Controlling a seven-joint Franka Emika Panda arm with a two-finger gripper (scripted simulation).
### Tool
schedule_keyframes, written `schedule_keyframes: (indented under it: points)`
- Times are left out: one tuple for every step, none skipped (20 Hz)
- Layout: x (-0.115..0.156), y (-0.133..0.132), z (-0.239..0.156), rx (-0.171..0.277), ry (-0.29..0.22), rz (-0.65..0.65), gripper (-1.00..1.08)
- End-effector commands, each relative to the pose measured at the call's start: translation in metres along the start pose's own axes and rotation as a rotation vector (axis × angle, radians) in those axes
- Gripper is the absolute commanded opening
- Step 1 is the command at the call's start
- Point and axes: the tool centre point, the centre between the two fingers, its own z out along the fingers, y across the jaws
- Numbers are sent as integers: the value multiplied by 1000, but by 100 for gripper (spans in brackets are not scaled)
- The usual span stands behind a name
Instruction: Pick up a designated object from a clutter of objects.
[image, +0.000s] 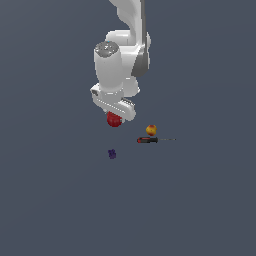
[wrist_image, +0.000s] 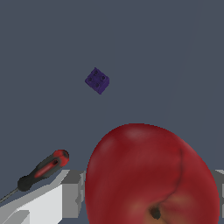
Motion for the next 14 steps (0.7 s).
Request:
schedule_keyframes:
  points:
    - [3,3,-23,0,2,0,-100]
    - [3,5,-32,0,2,0,-100]
    - [4,6,-40,0,2,0,-100]
    - [5,7,-49,0,2,0,-100]
    - [6,9,-58,0,1,0,-100]
    - [7,10,-67,0,1,0,-100]
    - [8,11,-75,0,1,0,-100]
    - [10,13,-84,0,1,0,-100]
    - [11,14,-93,0,1,0,-100]
    - [12,15,-102,0,1,0,-100]
    - [13,17,-111,0,1,0,-100]
    - [14,18,-121,0,1,0,-100]
    - [15,19,-130,0,1,0,-100]
    - [16,20,-139,0,1,0,-100]
